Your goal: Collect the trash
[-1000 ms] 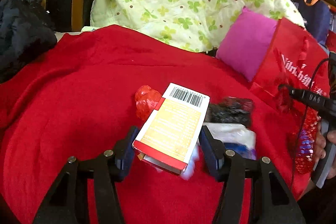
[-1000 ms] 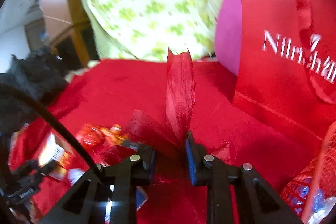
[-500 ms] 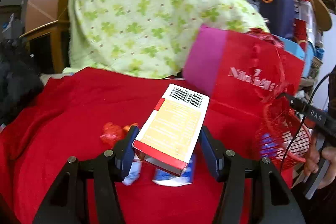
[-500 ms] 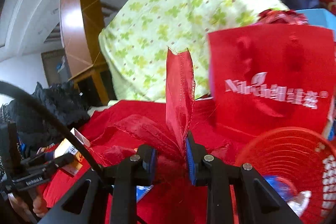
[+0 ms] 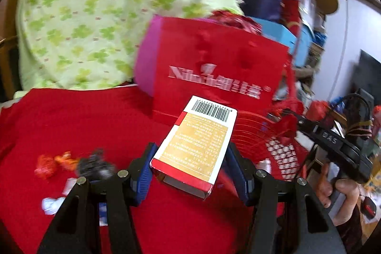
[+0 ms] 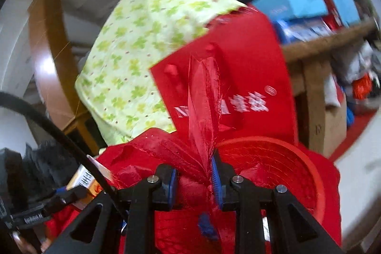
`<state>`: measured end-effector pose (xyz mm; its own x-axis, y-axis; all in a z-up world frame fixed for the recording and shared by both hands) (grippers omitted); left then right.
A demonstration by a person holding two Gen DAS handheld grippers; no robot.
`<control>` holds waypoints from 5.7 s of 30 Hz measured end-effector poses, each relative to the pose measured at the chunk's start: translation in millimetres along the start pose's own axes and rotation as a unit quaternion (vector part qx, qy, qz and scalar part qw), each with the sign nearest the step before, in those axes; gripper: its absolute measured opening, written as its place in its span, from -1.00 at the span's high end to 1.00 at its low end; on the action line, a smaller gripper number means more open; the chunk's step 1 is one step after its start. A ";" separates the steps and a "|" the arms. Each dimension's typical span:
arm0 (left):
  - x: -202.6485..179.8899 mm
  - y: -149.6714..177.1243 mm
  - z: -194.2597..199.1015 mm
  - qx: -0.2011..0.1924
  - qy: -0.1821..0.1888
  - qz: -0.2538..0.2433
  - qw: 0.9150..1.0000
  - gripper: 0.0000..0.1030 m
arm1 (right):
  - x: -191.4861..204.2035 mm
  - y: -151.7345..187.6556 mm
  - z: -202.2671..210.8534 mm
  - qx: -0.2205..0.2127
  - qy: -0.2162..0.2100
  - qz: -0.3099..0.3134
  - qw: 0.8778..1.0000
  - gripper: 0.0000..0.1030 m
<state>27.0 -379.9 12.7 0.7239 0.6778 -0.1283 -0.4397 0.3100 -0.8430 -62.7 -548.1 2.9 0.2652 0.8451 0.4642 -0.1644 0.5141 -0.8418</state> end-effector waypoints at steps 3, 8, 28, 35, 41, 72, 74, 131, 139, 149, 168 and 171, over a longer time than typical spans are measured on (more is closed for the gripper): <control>-28.2 -1.9 -18.8 0.012 0.026 -0.007 1.000 -0.17 | -28.8 0.8 0.5 0.008 -0.001 -0.047 0.999 0.45; -60.2 4.8 -46.7 0.034 0.045 -0.011 0.998 -0.18 | -59.4 3.1 1.2 0.012 -0.004 -0.097 0.995 0.45; -5.7 30.1 -27.4 0.030 -0.020 0.033 0.999 -0.45 | -25.3 1.1 -6.8 0.000 -0.055 -0.100 0.994 -0.39; 41.9 35.9 -5.0 0.021 -0.063 0.069 0.995 -0.47 | 27.3 -2.0 -11.3 -0.018 -0.103 -0.055 0.993 -0.39; 79.0 38.7 17.3 0.004 -0.111 0.077 0.991 -0.48 | 81.3 6.9 -16.2 -0.023 -0.135 0.007 0.991 -0.39; 253.6 101.5 101.9 -0.009 -0.266 0.165 0.950 -0.49 | 252.0 130.2 -77.0 0.105 -0.229 0.188 0.949 -0.39; 258.2 105.2 102.3 -0.006 -0.270 0.165 0.948 -0.49 | 254.5 138.4 -81.9 0.116 -0.224 0.196 0.947 -0.39; 303.4 187.8 44.5 0.074 -0.231 0.173 0.955 -0.49 | 208.9 243.0 -303.5 0.417 -0.071 0.063 0.904 0.39; 291.0 183.0 49.3 0.074 -0.247 0.149 0.955 -0.49 | 219.3 211.2 -286.5 0.345 -0.076 0.101 0.930 0.57; 260.2 149.7 57.1 0.055 -0.240 0.119 0.962 -0.49 | 231.8 159.7 -245.4 0.253 -0.109 0.119 0.954 0.57; 204.4 103.0 33.6 0.046 -0.192 0.081 0.977 -0.49 | 198.4 91.2 -164.2 0.174 -0.153 0.093 0.968 0.57; 192.9 98.6 19.9 0.052 -0.174 0.074 0.981 -0.49 | 185.9 84.3 -155.5 0.167 -0.151 0.093 0.970 0.57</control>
<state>112.6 -205.3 -84.8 0.4303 0.9016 -0.0437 -0.5910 0.2447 -0.7687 120.4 -370.5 -24.6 -0.0805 0.9060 0.4155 -0.4947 0.3256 -0.8058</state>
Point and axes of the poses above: each gripper's, at about its wrist camera, not at the fingertips, and z roughly against the way its jaws point, x to its left, y to its underside, the point moved 8 cm from there along -z, roughly the way its jaws point, and after that the axes turned 1 degree about z, right-handed, at the moved point
